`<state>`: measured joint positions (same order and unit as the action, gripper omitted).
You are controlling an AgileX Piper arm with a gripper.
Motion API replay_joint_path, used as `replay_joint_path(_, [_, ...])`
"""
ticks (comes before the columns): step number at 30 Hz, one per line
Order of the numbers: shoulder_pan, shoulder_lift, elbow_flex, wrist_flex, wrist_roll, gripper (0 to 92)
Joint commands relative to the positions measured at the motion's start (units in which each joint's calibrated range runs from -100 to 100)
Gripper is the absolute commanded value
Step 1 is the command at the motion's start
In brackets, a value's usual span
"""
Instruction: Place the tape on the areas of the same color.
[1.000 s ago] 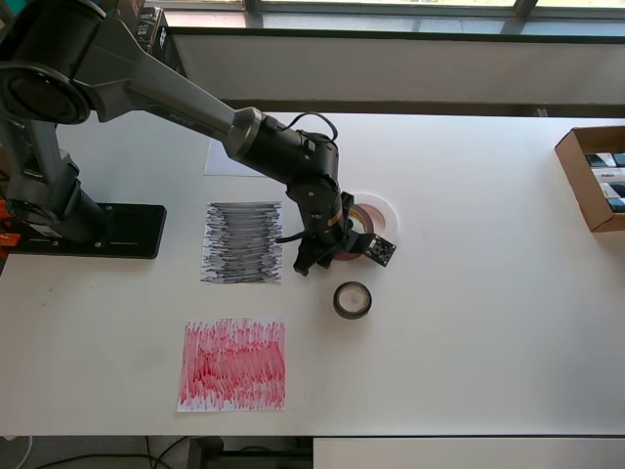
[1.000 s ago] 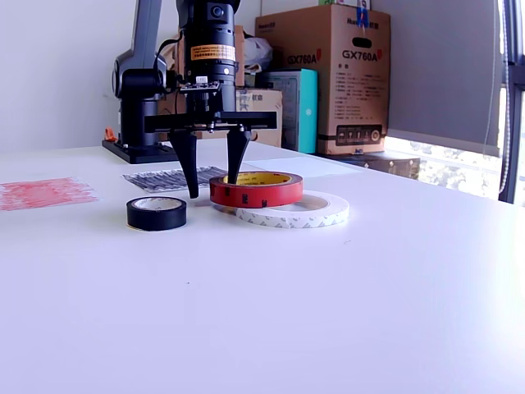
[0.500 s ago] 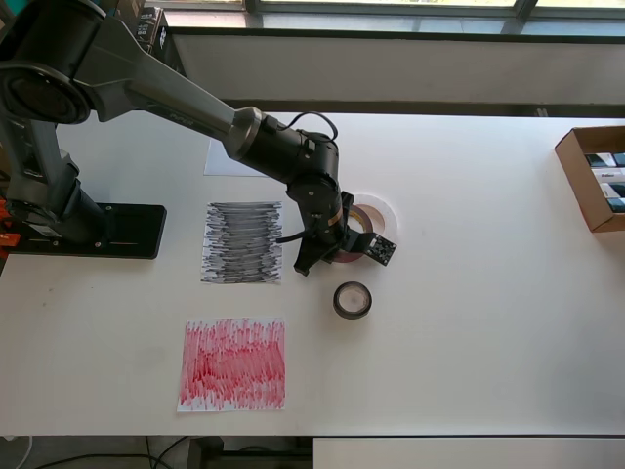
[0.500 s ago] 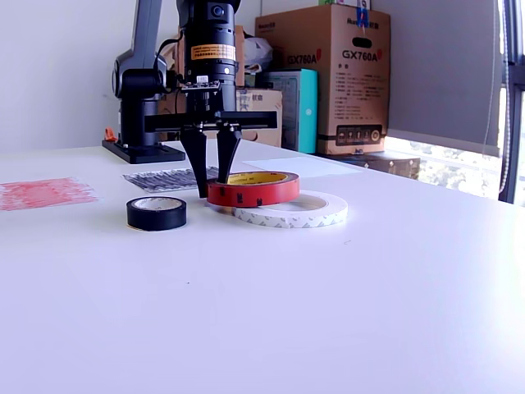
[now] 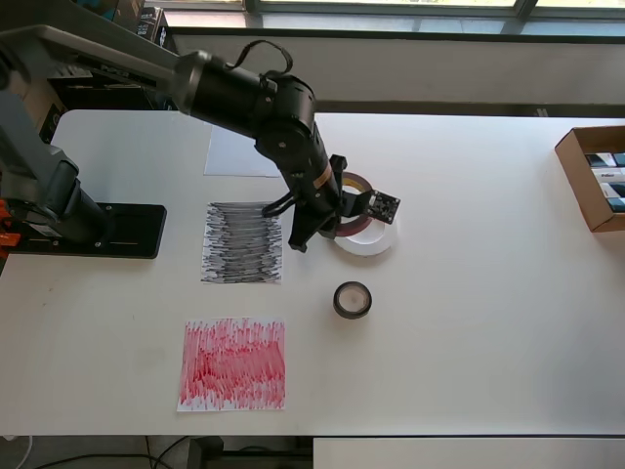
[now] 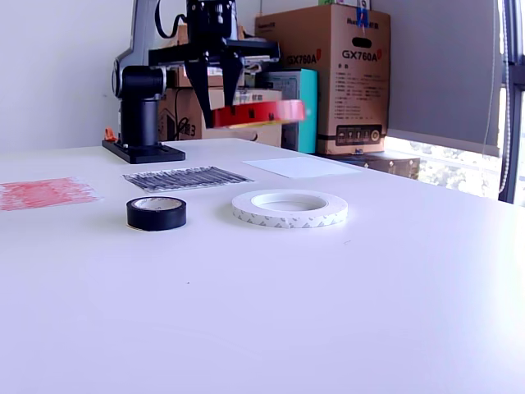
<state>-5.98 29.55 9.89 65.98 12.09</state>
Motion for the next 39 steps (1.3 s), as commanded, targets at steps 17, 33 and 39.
replay_joint_path(17, [-23.52,-34.41,31.32,-0.26,-23.14,0.0])
replay_joint_path(33, [-34.02,-27.86,29.6,-9.17,-28.7,0.0])
replay_joint_path(39, [-35.2,-17.67,21.51,-10.36,-28.79,0.0])
